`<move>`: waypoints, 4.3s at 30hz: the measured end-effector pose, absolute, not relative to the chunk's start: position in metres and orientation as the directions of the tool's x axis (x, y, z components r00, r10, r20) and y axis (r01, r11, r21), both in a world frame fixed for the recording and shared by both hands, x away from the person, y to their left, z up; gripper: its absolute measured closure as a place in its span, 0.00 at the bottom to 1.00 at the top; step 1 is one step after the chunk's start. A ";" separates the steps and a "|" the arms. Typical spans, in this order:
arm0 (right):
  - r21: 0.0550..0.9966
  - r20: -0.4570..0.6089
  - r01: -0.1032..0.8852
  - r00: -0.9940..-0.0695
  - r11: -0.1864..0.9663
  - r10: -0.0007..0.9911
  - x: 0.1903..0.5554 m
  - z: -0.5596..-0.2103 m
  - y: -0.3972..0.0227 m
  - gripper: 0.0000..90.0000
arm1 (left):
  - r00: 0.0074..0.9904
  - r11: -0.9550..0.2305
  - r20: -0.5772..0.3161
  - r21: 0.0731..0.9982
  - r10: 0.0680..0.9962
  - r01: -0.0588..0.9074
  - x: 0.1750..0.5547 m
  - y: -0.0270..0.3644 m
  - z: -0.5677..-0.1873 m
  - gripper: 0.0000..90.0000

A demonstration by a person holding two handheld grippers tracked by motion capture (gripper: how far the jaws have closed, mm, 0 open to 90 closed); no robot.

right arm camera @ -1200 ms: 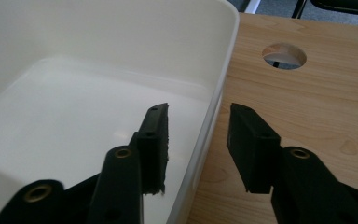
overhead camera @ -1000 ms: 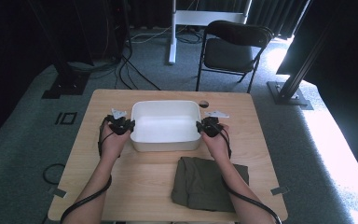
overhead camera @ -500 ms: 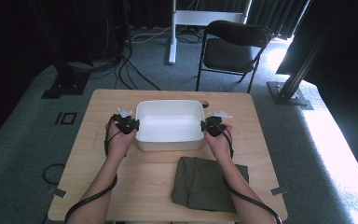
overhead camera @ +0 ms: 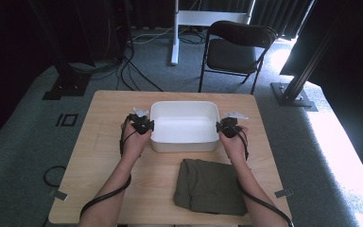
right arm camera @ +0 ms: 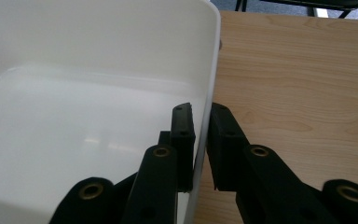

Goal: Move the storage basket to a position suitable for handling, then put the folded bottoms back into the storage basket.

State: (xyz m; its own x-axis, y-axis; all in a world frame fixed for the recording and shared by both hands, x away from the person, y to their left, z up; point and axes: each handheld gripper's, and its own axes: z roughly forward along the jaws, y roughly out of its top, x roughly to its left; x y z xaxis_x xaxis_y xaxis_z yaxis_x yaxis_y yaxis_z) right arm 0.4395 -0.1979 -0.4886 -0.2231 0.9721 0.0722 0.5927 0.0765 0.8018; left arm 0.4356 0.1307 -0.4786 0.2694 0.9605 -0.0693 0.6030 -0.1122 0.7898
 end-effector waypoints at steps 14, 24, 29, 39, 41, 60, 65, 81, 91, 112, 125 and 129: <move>0.798 0.076 0.601 -0.177 0.046 0.981 0.438 -0.488 -0.234 0.92 | 0.296 -0.131 -0.070 0.784 0.953 0.606 0.443 0.094 -0.477 0.88; 0.795 0.083 0.607 -0.155 0.029 0.984 0.440 -0.488 -0.255 0.92 | 0.314 -0.152 -0.058 0.783 0.948 0.604 0.448 0.073 -0.477 0.88; 0.794 0.088 0.608 -0.143 0.017 0.986 0.440 -0.487 -0.264 0.93 | 0.323 -0.161 -0.054 0.782 0.945 0.601 0.451 0.062 -0.477 0.88; 0.792 0.104 0.611 -0.137 0.001 0.985 0.442 -0.488 -0.279 0.92 | 0.338 -0.177 -0.042 0.788 0.940 0.590 0.454 0.051 -0.477 0.88; 0.793 0.099 0.609 -0.140 0.007 0.985 0.442 -0.488 -0.279 0.92 | 0.349 -0.190 -0.035 0.786 0.936 0.588 0.455 0.052 -0.477 0.87; 0.880 0.107 0.473 -0.290 0.046 0.951 0.442 -0.474 -0.269 0.15 | 0.530 -0.259 -0.053 0.829 0.847 0.496 0.449 0.064 -0.461 0.28; 0.870 0.090 0.487 -0.305 0.074 0.948 0.440 -0.473 -0.265 0.17 | 0.546 -0.280 -0.028 0.836 0.837 0.472 0.445 0.068 -0.460 0.19; 0.885 0.090 0.455 -0.368 0.095 0.925 0.420 -0.457 -0.266 0.17 | 0.597 -0.259 -0.066 0.858 0.799 0.442 0.425 0.079 -0.453 0.19; 0.895 0.082 0.431 -0.403 0.110 0.912 0.400 -0.447 -0.268 0.17 | 0.634 -0.279 -0.064 0.861 0.770 0.425 0.409 0.078 -0.445 0.19; 0.896 0.122 0.440 -0.369 0.057 0.921 0.358 -0.460 -0.288 0.16 | 0.656 -0.301 -0.087 0.837 0.750 0.456 0.381 0.083 -0.465 0.19; 0.886 0.124 0.460 -0.355 0.058 0.927 0.333 -0.475 -0.293 0.16 | 0.685 -0.318 -0.112 0.824 0.719 0.469 0.359 0.080 -0.479 0.19; 0.880 0.126 0.471 -0.368 0.067 0.921 0.327 -0.480 -0.293 0.16 | 0.701 -0.329 -0.127 0.815 0.702 0.477 0.352 0.076 -0.485 0.19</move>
